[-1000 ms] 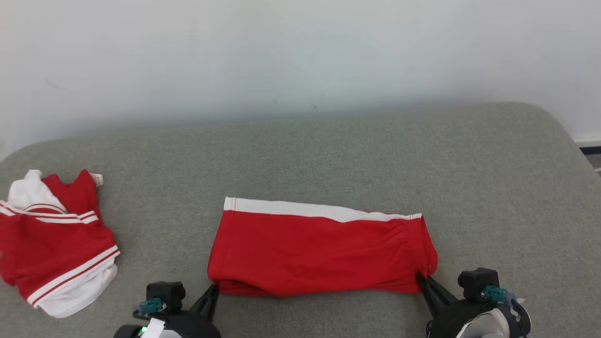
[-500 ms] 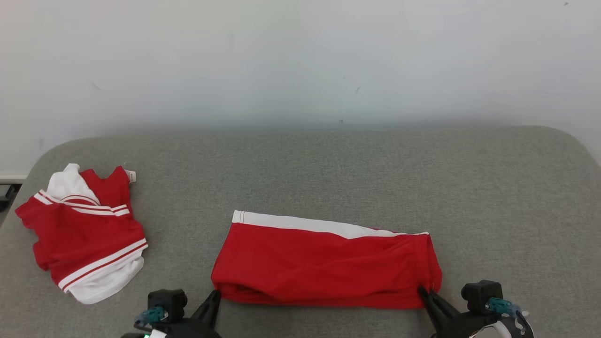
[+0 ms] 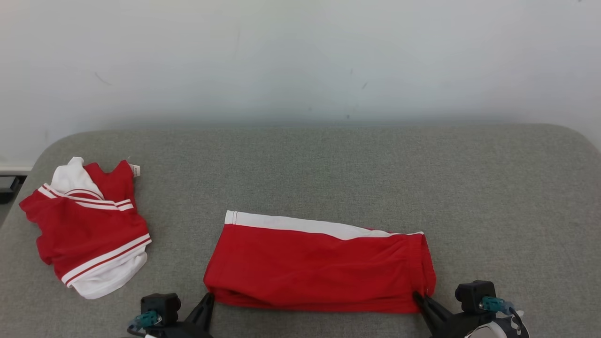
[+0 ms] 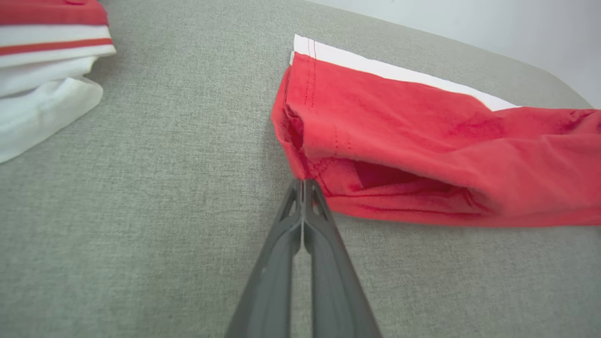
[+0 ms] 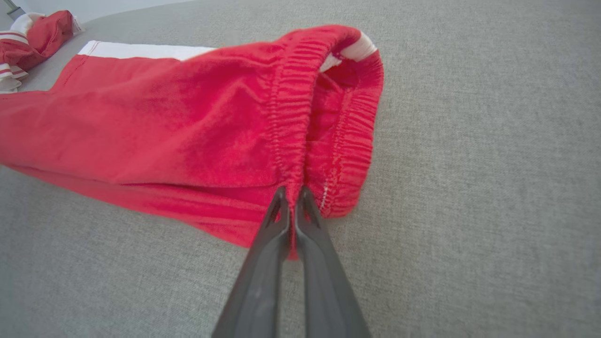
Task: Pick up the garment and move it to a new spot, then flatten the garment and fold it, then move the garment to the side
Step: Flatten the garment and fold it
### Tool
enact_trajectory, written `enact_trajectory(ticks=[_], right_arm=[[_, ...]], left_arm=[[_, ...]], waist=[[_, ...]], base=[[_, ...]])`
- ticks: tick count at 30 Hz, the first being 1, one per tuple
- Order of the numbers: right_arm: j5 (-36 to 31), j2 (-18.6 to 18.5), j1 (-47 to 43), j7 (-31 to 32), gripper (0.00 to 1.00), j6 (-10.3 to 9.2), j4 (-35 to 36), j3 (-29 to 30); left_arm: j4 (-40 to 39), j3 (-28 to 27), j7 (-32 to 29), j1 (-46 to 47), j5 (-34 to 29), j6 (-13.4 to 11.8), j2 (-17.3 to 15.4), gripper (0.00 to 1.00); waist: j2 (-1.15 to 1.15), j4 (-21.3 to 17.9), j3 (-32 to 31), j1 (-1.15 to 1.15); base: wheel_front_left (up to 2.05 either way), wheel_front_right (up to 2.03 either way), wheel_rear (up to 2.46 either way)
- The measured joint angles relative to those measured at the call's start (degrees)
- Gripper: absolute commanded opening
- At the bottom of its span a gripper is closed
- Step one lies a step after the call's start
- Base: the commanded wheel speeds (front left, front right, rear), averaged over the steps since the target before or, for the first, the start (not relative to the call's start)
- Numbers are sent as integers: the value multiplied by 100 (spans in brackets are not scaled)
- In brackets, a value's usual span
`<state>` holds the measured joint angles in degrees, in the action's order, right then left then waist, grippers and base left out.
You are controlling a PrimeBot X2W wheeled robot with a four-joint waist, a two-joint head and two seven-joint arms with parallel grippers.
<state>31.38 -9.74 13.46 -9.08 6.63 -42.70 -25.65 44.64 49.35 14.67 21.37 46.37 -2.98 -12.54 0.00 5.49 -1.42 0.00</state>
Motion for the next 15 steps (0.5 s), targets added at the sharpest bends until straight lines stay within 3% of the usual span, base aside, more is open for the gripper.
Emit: enact_trajectory(ticks=[1, 2, 3, 4, 15], right_arm=[[7, 0, 0, 34, 29, -1, -1, 1], [13, 1, 0, 52, 100, -7, 0, 3], [31, 2, -1, 52, 100, -10, 7, 14], [53, 9, -1, 57, 100, -16, 13, 45], [612, -129, -285, 166, 100, -8, 642, 396]], left_arm=[[-1, 1, 0, 0, 0, 0, 8, 0], [-2, 0, 0, 0, 1, -1, 13, 0], [-4, -4, 0, -1, 1, -1, 15, 26], [-10, -16, 0, -3, 1, -2, 14, 100], [-388, -463, 0, -178, 3, -164, -497, 100]], waist=[[0, -4, 5, 0], [0, -9, 10, 0], [0, -15, 14, 0], [0, -23, 17, 0], [1, -170, -53, 0]], base=[[0, 0, 0], [0, 0, 0], [0, 0, 0], [0, 0, 0], [0, 0, 0]])
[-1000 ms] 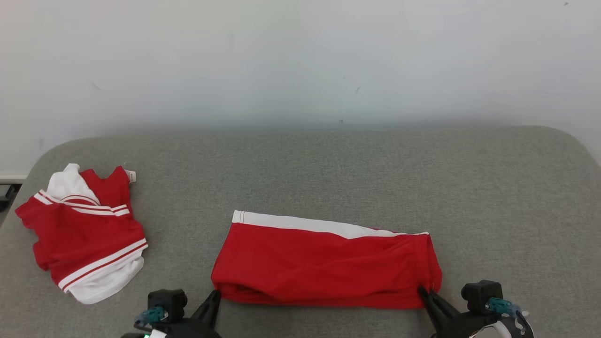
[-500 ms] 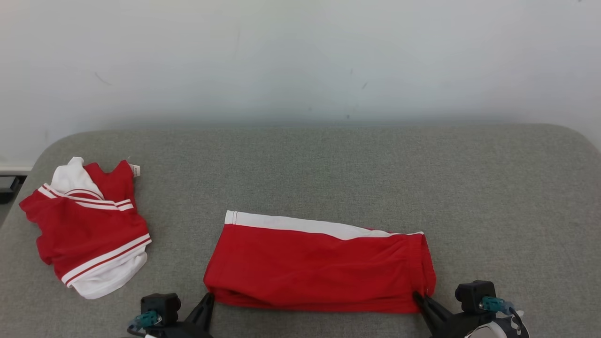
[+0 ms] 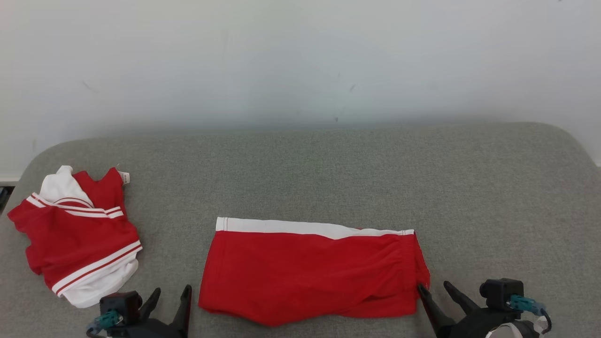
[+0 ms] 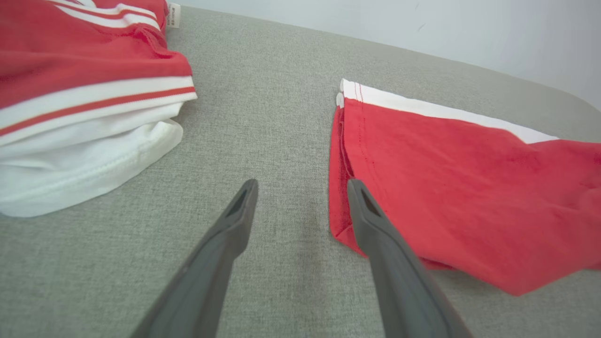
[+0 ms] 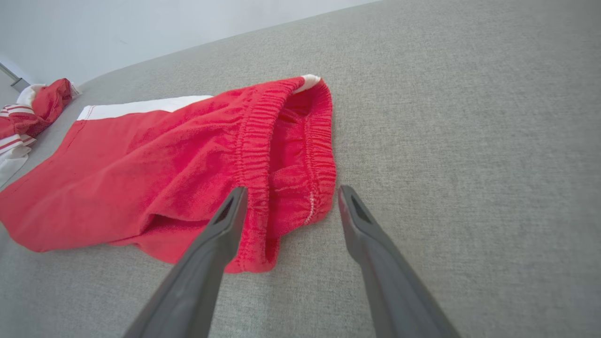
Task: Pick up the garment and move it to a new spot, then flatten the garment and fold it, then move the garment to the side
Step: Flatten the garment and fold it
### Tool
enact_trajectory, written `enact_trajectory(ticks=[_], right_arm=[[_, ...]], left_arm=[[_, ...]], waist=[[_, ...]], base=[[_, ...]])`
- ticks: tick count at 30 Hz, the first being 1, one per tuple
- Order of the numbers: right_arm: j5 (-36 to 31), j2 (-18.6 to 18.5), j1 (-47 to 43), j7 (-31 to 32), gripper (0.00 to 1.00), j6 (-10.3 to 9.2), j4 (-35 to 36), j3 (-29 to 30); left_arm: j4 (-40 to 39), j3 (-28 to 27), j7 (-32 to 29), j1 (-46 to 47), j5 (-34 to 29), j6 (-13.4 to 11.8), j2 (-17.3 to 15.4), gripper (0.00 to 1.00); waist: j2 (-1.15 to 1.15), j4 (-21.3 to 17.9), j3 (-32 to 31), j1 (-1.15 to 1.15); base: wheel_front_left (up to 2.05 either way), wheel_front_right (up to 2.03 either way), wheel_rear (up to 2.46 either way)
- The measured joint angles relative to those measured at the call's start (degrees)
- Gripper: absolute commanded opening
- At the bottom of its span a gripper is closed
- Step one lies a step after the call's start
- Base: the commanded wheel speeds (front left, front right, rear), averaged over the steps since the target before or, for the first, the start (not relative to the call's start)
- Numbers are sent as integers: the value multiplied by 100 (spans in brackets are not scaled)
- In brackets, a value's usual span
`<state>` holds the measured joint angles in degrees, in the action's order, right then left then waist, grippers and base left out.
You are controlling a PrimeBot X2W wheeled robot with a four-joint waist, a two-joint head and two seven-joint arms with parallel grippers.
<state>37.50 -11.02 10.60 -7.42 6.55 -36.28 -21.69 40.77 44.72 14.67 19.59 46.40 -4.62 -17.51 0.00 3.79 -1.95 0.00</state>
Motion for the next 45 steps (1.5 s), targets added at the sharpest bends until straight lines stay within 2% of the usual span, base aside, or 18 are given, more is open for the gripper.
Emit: enact_trajectory(ticks=[6, 12, 20, 26, 34, 45], right_arm=[[127, -171, -203, -129, 100, -9, 612, 244], [-56, -332, -196, -270, 100, -364, 995, 357], [-211, -315, -185, -35, 100, -636, 1212, 231], [-302, -293, 151, 544, 100, -891, 1049, 86], [-235, -199, 772, 1379, 100, -1012, 578, -15], [-224, -5, 1249, 2219, 100, -1070, -223, -203]], left_arm=[[-527, -223, 0, -78, -158, -93, -158, 100], [-1247, -564, 0, -193, -300, -151, -197, 100], [-1730, -731, 0, -415, -668, -242, -286, 100], [-2035, -892, 0, -529, -929, -245, -343, 100], [-2284, -1162, 0, -643, -1124, -250, -283, 100], [-2418, -1452, 0, -643, -1416, -250, -134, 100]], waist=[[0, -47, -44, 0], [0, -71, -112, 0], [0, -51, -158, 0], [0, -3, -136, 0], [0, 59, -41, 0], [0, 209, 161, 0]], base=[[0, 0, 0], [0, 0, 0], [0, 0, 0], [0, 0, 0], [0, 0, 0], [0, 0, 0]])
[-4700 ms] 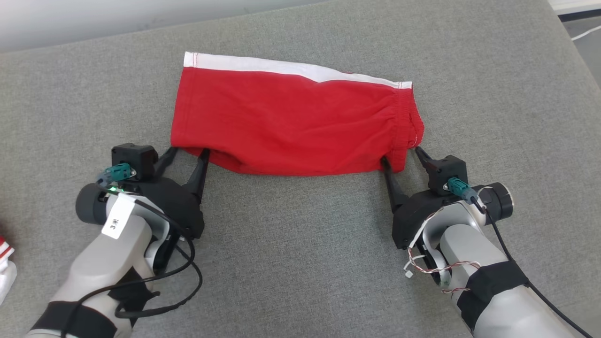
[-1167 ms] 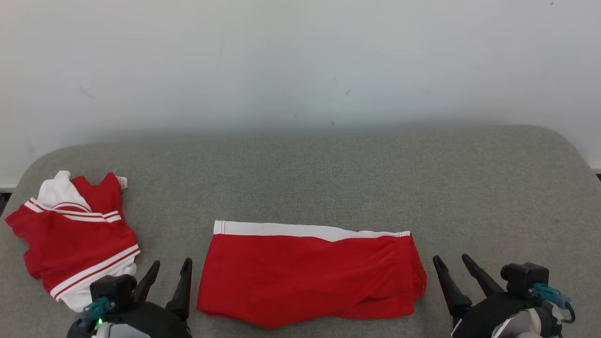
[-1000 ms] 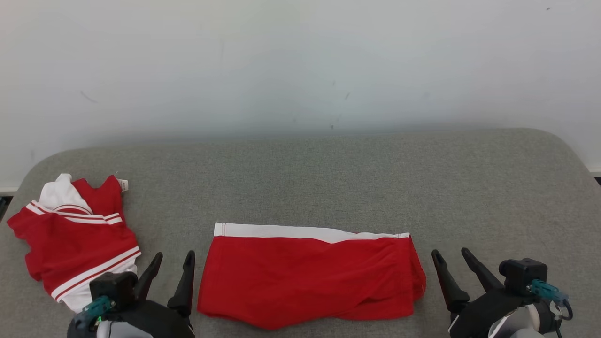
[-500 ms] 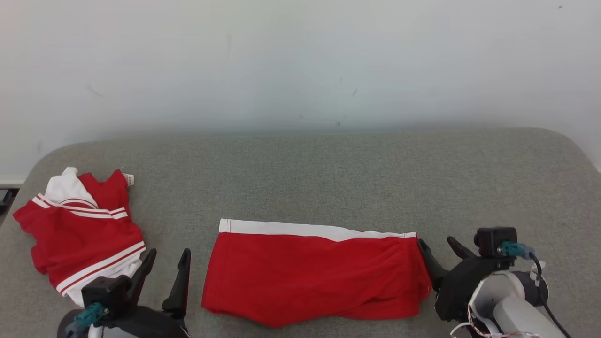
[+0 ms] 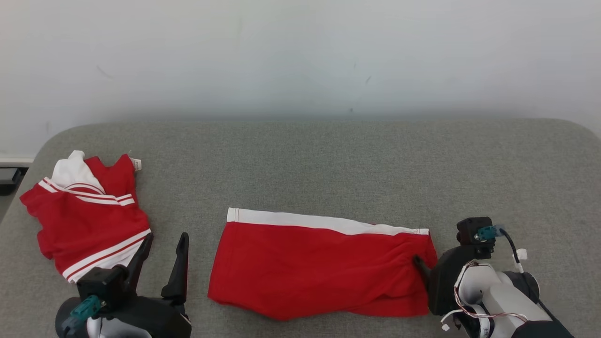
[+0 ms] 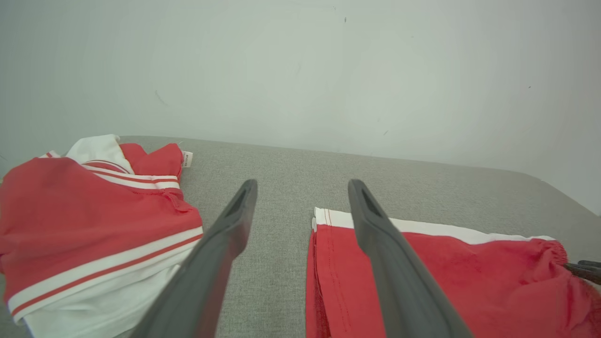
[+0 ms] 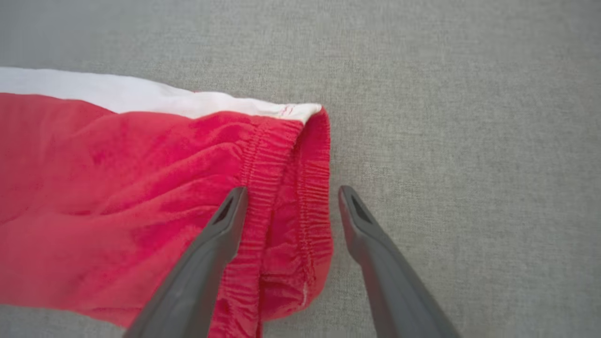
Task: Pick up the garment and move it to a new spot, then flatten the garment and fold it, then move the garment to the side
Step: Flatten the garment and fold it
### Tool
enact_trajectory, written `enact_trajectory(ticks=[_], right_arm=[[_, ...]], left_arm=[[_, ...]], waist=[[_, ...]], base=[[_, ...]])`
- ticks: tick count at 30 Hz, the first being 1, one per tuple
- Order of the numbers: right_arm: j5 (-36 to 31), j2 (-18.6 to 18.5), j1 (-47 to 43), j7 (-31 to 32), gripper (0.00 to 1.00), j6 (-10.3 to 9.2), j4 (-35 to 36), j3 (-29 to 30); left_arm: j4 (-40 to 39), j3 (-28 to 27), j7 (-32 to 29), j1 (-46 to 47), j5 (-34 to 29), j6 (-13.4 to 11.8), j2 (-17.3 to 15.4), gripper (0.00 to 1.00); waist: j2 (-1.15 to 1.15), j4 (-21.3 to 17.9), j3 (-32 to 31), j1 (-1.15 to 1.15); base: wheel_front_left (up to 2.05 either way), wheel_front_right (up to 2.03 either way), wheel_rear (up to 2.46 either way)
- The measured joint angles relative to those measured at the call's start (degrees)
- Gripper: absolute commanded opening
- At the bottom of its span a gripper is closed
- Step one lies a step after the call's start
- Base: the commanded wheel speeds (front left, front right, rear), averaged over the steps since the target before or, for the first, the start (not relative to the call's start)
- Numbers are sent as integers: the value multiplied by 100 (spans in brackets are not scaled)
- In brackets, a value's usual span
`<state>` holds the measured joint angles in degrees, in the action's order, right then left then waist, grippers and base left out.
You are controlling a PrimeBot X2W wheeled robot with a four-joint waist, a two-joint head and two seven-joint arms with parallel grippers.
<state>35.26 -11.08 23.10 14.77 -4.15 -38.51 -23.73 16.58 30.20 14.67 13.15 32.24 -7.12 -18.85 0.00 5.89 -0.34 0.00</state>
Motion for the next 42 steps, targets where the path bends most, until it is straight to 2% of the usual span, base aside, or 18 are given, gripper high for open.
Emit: enact_trajectory(ticks=[10, 13, 15, 16, 17, 18, 19, 30, 33, 34, 37, 39, 42], right_arm=[[-99, 92, 360, 658, 100, -87, -561, -197], [-41, 144, 428, 824, 100, -86, -637, -204], [51, 225, 457, 979, 100, -13, -671, -214], [118, 279, 456, 1013, 93, 19, -693, -204], [175, 303, 462, 1059, 42, 30, -722, -198], [205, 310, 482, 1102, 15, 62, -740, -203], [201, 309, 513, 1116, 0, 78, -758, -231], [203, 289, 712, 1246, 0, 324, -960, -231], [203, 71, 743, 1248, 0, 368, -1013, -176], [202, -241, 822, 1249, 0, 396, -1101, -94], [197, -520, 894, 1254, 0, 423, -1124, -54], [185, -643, 952, 1257, 0, 437, -1113, -38], [200, -680, 997, 1371, 0, 566, -1088, -29]], left_arm=[[-68, -145, 1, 4, -216, 0, 98, 100], [-76, -148, 1, 18, -261, 0, 146, 100], [-88, -160, 1, 24, -276, 0, 175, 100], [-88, -170, 1, 26, -279, 0, 181, 100], [-83, -185, 0, 26, -283, 0, 188, 100], [-81, -199, 1, 26, -283, 0, 192, 100], [-77, -211, 0, 26, -289, 0, 192, 100], [30, -344, 0, -1, -349, 0, 255, 100], [54, -352, 0, -10, -349, 0, 265, 100], [59, -353, 0, -41, -350, 0, 281, 100], [62, -354, 0, -146, -358, 0, 297, 100], [53, -352, 0, -148, -358, 0, 327, 100], [51, -355, -1, -149, -358, 0, 355, 100]], waist=[[0, 51, 158, 0], [0, 77, 200, 0], [0, 98, 230, 0], [0, 108, 244, 0], [0, 118, 255, 0], [0, 124, 261, 0], [0, 127, 265, 0], [0, 45, 199, 0], [0, -4, 151, 0], [0, -54, 94, 0], [0, -103, 41, 0], [0, -127, 17, 0], [0, -155, -3, 0]], base=[[0, 0, 0], [0, 0, 0], [0, 0, 0], [0, 0, 0], [0, 0, 0], [0, 0, 0], [0, 0, 0], [0, 0, 0], [0, 0, 0], [0, 0, 0], [0, 0, 0], [0, 0, 0], [0, 0, 0]])
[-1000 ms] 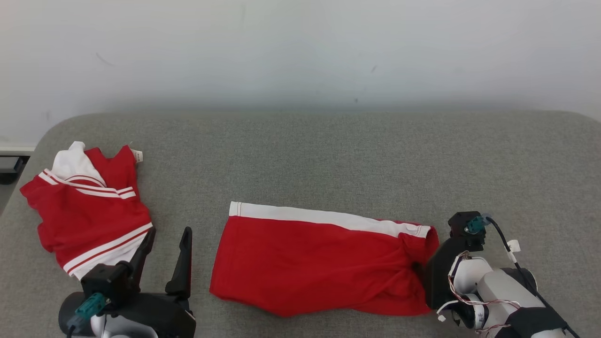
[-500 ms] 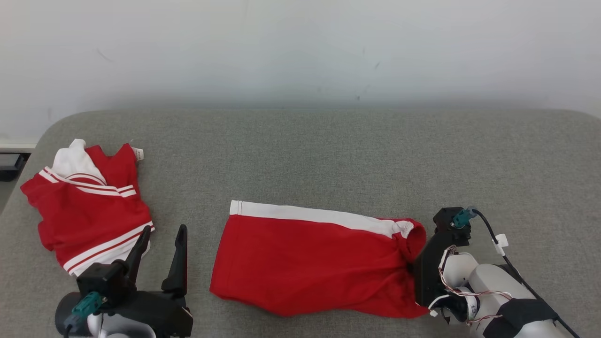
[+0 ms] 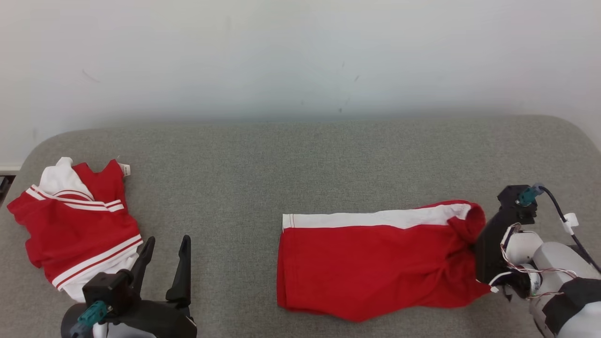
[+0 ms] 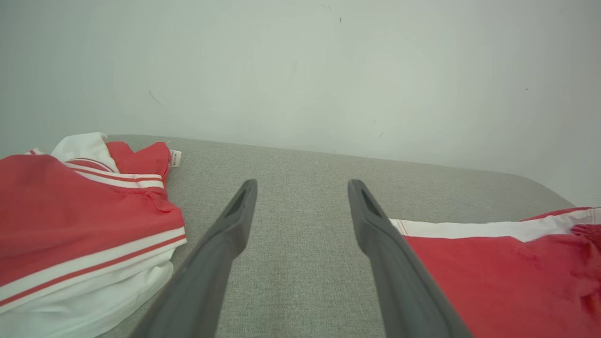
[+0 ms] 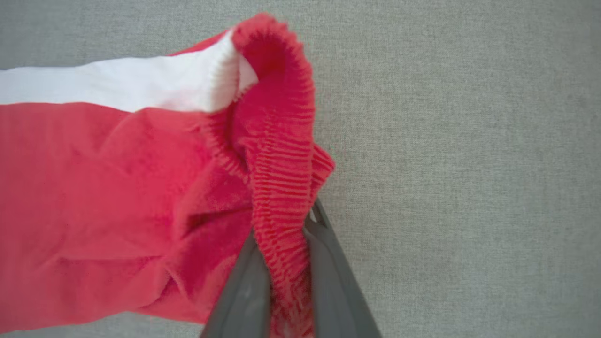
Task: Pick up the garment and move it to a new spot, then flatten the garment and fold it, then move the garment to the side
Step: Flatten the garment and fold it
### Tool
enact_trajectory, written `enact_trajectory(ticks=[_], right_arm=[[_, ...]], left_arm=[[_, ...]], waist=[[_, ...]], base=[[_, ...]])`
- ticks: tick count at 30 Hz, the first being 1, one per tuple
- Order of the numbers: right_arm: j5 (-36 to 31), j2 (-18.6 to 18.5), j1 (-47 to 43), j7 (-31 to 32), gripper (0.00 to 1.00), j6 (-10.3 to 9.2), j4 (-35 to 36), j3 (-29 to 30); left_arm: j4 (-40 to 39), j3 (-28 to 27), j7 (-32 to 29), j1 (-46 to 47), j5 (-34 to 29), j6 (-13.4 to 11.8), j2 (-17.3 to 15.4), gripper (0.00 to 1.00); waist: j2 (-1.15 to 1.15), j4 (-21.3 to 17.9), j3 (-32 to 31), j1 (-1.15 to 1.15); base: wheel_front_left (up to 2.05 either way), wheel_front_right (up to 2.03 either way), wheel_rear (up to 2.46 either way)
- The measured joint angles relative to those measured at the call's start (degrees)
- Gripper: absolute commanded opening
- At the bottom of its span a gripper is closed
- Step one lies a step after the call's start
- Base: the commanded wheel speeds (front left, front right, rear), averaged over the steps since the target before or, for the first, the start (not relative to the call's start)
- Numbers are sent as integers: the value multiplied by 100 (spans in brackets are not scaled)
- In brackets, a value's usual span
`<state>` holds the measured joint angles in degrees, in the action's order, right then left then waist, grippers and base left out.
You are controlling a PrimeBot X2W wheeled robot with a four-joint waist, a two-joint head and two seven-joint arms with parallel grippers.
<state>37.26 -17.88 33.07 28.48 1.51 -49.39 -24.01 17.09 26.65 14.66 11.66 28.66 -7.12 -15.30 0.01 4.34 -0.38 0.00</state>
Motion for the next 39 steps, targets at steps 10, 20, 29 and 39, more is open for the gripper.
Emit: enact_trajectory(ticks=[10, 20, 29, 39], right_arm=[[948, 427, 26, 937, 0, 454, 481, 205], [1661, 905, 76, 1629, 0, 455, 851, 425], [1686, 1114, 288, 1995, 0, 337, 1032, 330], [1688, 1163, 338, 2152, 0, -8, 1011, 308]], left_arm=[[-13, -13, -54, -149, 0, 0, 62, 100], [-8, 118, -147, -53, 0, 0, 242, 100], [23, 181, -203, 77, -1, 4, 280, 100], [48, 205, -204, 165, -1, 9, 372, 100]], waist=[[0, -99, -14, 0], [0, 60, 47, 0], [0, 308, 118, 0], [0, 585, 223, 0]], base=[[0, 0, 0], [0, 0, 0], [0, 0, 0], [0, 0, 0]])
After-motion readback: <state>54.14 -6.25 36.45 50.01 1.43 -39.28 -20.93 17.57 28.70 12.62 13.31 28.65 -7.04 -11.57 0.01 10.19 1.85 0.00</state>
